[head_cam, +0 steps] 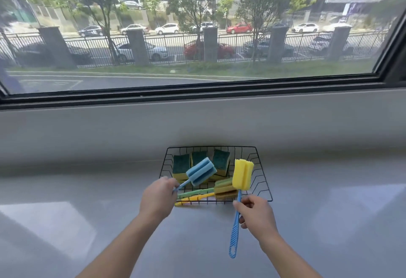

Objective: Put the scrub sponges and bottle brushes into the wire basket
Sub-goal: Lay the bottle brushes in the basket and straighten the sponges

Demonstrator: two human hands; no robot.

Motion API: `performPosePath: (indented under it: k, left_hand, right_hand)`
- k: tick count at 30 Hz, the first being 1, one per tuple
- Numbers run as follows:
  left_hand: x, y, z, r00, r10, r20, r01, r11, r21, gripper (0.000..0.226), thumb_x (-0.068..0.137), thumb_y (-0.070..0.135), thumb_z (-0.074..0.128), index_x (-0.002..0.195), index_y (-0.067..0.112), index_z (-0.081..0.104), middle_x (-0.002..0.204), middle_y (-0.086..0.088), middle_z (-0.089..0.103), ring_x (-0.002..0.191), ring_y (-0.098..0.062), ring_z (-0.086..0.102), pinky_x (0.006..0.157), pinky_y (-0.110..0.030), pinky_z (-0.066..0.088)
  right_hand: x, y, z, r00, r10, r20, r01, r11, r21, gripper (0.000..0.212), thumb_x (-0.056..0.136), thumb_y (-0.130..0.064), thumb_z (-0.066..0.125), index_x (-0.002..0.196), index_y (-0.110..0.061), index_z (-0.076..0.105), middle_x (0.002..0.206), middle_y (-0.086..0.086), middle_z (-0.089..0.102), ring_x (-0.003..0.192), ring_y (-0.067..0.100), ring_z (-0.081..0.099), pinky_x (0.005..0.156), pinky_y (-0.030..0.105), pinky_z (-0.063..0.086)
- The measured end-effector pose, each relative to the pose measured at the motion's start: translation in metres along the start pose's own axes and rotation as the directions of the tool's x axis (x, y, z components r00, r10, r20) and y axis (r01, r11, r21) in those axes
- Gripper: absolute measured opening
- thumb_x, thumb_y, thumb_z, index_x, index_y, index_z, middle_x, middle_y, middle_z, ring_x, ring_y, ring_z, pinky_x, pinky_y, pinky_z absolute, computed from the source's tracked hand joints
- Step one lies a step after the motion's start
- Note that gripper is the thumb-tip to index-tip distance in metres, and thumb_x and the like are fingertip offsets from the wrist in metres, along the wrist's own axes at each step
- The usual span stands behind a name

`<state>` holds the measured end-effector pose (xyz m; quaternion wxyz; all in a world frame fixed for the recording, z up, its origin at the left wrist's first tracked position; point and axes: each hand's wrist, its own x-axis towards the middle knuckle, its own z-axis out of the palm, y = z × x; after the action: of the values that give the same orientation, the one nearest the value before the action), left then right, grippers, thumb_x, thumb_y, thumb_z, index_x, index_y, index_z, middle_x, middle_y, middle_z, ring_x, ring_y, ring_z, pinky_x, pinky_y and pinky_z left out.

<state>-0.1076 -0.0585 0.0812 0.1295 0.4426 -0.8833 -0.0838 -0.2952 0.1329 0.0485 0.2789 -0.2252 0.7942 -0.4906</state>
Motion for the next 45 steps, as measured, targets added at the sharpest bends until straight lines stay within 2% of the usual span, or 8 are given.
performPosePath:
  k: [8,12,16,19,27,35,40,45]
  left_hand:
    - [0.071,0.039,0.058,0.976,0.180,0.125,-0.187,0.981,0.049,0.023,0.095,0.020,0.052,0.107,0.029,0.069,0.088,0.004,0.058,0.081,-0.019,0.054,0.061,-0.030,0.046]
    - [0.074,0.046,0.057,0.973,0.186,0.139,-0.199,0.976,0.083,0.024,0.095,0.019,0.053,0.108,0.031,0.069,0.087,0.005,0.057,0.081,-0.019,0.053,0.062,-0.033,0.050]
    - [0.083,0.047,0.073,0.969,0.194,0.153,-0.210,0.973,0.095,0.027,0.094,0.015,0.057,0.112,0.032,0.069,0.087,0.005,0.057,0.081,-0.019,0.053,0.058,-0.029,0.039]
    - [0.083,0.048,0.080,0.966,0.211,0.151,-0.231,0.964,0.131,0.025,0.091,0.012,0.058,0.108,0.027,0.068,0.087,0.004,0.058,0.081,-0.020,0.054,0.061,-0.031,0.045]
    - [0.070,0.043,0.073,0.983,0.161,0.088,-0.164,0.986,0.031,0.027,0.093,0.012,0.054,0.112,0.023,0.070,0.089,0.002,0.060,0.083,-0.021,0.054,0.063,-0.032,0.047]
    - [0.031,0.041,0.046,0.973,0.219,0.073,-0.193,0.945,-0.266,0.021,0.093,0.039,0.058,0.110,0.034,0.069,0.090,0.017,0.059,0.086,-0.006,0.057,0.073,-0.030,0.052]
    - [0.018,0.047,0.032,0.924,0.360,0.126,-0.305,0.897,-0.320,0.040,0.086,0.064,0.054,0.116,0.039,0.064,0.093,0.021,0.058,0.090,-0.003,0.052,0.075,-0.027,0.047]
    - [0.024,0.039,0.030,0.918,0.392,0.064,-0.373,0.907,-0.196,0.022,0.093,0.037,0.058,0.113,0.035,0.068,0.092,0.016,0.064,0.090,-0.010,0.051,0.073,-0.029,0.047]
  right_hand:
    - [0.042,0.020,-0.024,0.993,0.090,-0.079,-0.082,0.991,0.103,0.016,0.089,-0.024,0.075,0.079,-0.012,0.070,0.067,0.006,0.070,0.052,0.013,0.064,0.050,0.025,0.055]
    - [0.032,0.025,-0.026,0.993,0.087,-0.086,-0.076,0.990,0.119,0.016,0.088,-0.023,0.076,0.079,-0.012,0.070,0.067,0.008,0.070,0.051,0.012,0.064,0.050,0.026,0.056]
    - [0.040,0.030,-0.023,0.989,0.114,-0.098,-0.100,0.985,0.138,0.016,0.088,-0.024,0.077,0.079,-0.013,0.070,0.068,0.009,0.071,0.052,0.014,0.065,0.051,0.028,0.059]
    - [0.042,0.032,-0.023,0.988,0.122,-0.093,-0.107,0.983,0.149,0.015,0.088,-0.022,0.076,0.079,-0.012,0.069,0.069,0.011,0.071,0.052,0.015,0.065,0.052,0.030,0.059]
    - [0.042,0.027,-0.015,0.992,0.113,-0.063,-0.098,0.974,0.203,0.017,0.089,-0.018,0.075,0.079,-0.007,0.068,0.062,0.008,0.066,0.050,0.014,0.061,0.051,0.030,0.057]
    - [0.040,0.004,0.011,0.978,0.181,-0.100,-0.121,0.892,0.435,0.016,0.092,-0.016,0.072,0.083,-0.003,0.070,0.067,0.011,0.070,0.053,0.016,0.065,0.053,0.031,0.059]
    - [0.032,-0.022,0.042,0.962,0.260,-0.079,-0.161,0.781,0.603,0.018,0.094,-0.014,0.070,0.087,0.002,0.068,0.071,0.014,0.072,0.057,0.020,0.069,0.052,0.030,0.059]
    - [0.026,-0.040,0.067,0.965,0.259,-0.028,-0.179,0.736,0.653,0.014,0.095,-0.012,0.068,0.094,0.002,0.069,0.080,0.020,0.076,0.063,0.023,0.073,0.058,0.030,0.062]
